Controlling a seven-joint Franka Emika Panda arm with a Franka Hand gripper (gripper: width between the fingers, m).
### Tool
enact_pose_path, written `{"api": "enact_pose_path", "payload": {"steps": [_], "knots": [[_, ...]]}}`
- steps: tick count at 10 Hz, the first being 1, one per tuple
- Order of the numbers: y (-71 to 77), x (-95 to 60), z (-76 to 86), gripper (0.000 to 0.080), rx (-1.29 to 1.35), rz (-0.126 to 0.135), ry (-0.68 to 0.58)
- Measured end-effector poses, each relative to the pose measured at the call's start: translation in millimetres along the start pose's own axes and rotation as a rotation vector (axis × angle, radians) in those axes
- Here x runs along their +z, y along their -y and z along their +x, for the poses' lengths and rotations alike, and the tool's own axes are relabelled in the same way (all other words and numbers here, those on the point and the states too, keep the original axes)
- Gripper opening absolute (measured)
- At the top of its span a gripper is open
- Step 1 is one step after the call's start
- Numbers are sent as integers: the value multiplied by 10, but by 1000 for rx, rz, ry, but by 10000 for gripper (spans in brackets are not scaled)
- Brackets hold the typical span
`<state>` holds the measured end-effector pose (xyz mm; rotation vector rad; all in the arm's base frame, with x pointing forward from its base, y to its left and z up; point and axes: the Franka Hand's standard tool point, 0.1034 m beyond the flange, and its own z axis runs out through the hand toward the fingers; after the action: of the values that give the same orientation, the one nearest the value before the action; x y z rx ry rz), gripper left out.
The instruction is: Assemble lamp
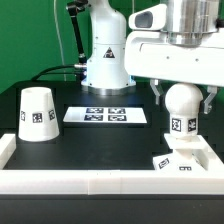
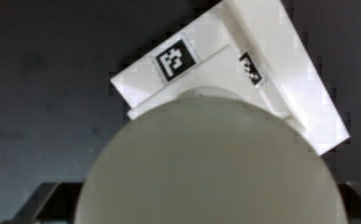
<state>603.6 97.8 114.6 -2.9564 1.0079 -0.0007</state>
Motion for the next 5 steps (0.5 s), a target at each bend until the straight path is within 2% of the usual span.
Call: {"api": "enact_pose_path", "payload": {"steps": [1, 2, 5], "knots": [[14, 6, -16, 577, 119, 4, 21], [33, 9, -27, 577, 184, -7, 33], [39, 14, -25, 577, 345, 5, 58]]}}
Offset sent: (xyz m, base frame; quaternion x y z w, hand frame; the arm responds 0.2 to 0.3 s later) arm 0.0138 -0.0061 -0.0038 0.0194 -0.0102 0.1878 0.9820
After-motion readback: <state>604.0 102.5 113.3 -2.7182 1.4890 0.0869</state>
